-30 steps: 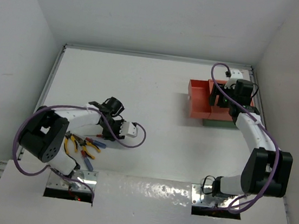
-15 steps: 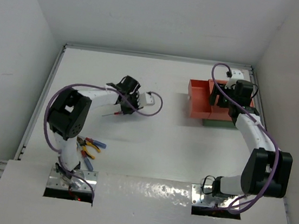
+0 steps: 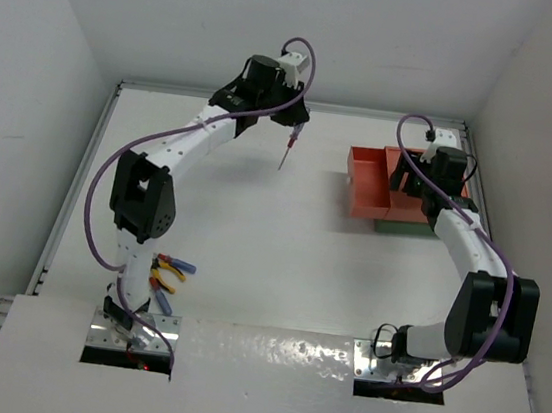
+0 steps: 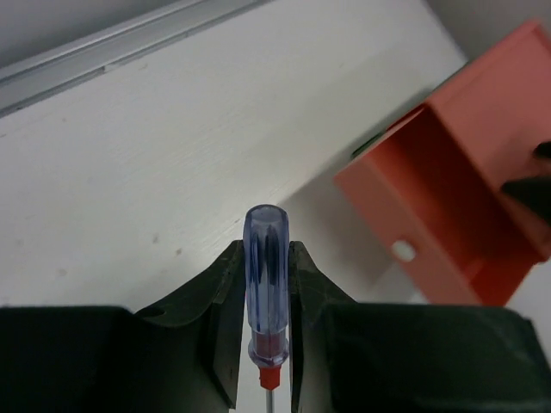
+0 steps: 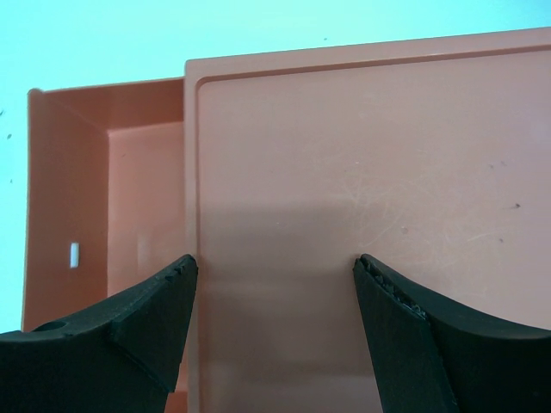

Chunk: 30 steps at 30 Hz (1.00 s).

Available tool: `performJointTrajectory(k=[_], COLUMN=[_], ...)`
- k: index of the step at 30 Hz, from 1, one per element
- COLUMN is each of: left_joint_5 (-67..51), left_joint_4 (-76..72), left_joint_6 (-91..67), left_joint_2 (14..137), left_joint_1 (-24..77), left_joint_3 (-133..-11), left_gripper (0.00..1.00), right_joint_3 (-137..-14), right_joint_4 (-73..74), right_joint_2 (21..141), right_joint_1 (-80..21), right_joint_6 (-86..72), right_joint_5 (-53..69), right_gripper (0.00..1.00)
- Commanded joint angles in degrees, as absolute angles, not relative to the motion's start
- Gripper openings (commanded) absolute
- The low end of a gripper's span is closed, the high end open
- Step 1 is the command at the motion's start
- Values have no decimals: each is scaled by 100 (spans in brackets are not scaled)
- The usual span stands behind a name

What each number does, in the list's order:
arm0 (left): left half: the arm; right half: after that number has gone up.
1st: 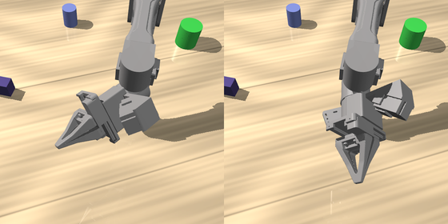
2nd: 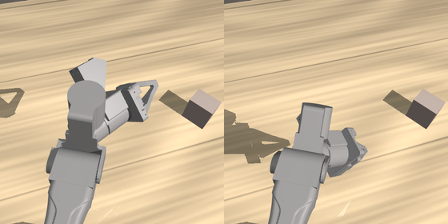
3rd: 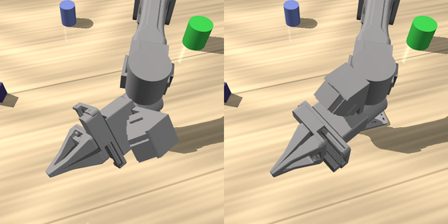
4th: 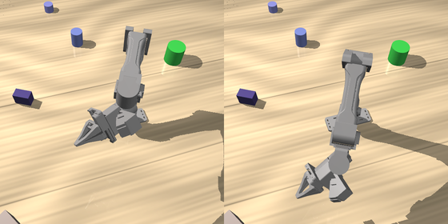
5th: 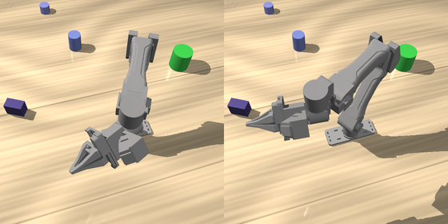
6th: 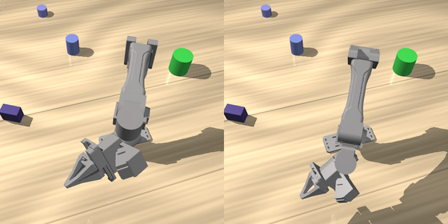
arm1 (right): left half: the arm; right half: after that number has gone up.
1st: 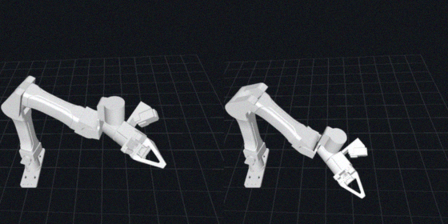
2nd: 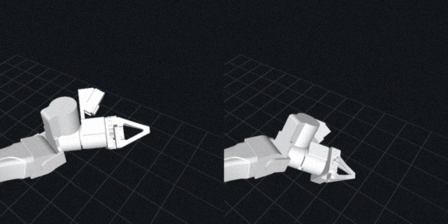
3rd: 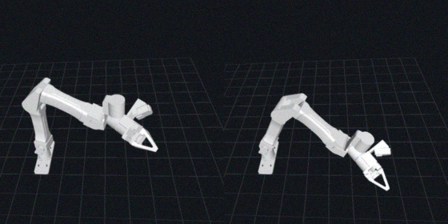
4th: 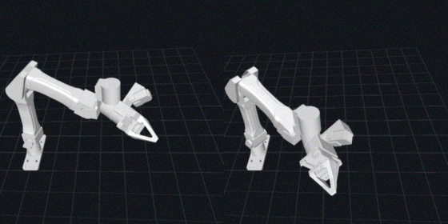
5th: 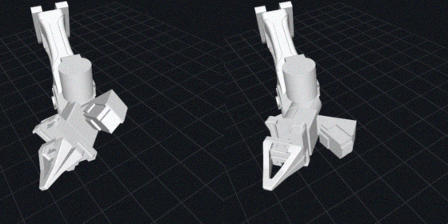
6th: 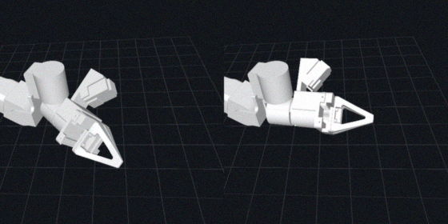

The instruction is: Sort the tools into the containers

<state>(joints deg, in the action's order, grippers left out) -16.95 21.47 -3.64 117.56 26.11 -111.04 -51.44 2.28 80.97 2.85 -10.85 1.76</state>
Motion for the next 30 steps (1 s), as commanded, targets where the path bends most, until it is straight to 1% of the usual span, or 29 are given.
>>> performJointTrajectory(k=[1, 3, 5, 6, 8, 11, 15, 19, 22, 25, 30], left_joint_5=[-1794, -1583, -1310, -1266, -1362, -1266, -1073, -800, -888, -774, -642], left_joint_4=[911, 389, 508, 692, 616, 562, 457, 413, 115, -228, -220], left_joint_6=[-2178, -2653, -2847, -3222, -3724, -3666, -3709, -3778, -3858, -3605, -3331], left_joint_2=[11445, 11364, 11679, 11976, 12233, 12664, 13112, 13359, 13561, 13816, 13975], left_joint_1=[2751, 2917, 3145, 3199, 3426, 3769, 3911, 3973, 3999, 4095, 4201], left_joint_3=[-10926, -10679, -11019, -11448, -11836, -12442, -13007, -12982, -13016, -13279, -13298], left_gripper=[0, 0, 0, 0, 0, 0, 0, 0, 0, 0, 0], right_joint_3=[-4983, -4931, -4904, -4869, -4826, -4746, -4842, -4948, -4896, -4834, -4816], right_joint_4=[765, 686, 581, 502, 422, 282, 333, 422, 387, 378, 483], right_joint_2=[8279, 8279, 8288, 8288, 8271, 8227, 8288, 8350, 8306, 8262, 8227], right_joint_1=[299, 299, 299, 290, 299, 299, 299, 299, 308, 299, 299], right_joint_6=[-1406, -1581, -1784, -1828, -1968, -2048, -1934, -1898, -1899, -1855, -1688], right_joint_5=[-245, -342, -448, -466, -527, -623, -790, -826, -835, -826, -870], right_gripper=[73, 73, 73, 72, 72, 71, 71, 71, 71, 71, 71])
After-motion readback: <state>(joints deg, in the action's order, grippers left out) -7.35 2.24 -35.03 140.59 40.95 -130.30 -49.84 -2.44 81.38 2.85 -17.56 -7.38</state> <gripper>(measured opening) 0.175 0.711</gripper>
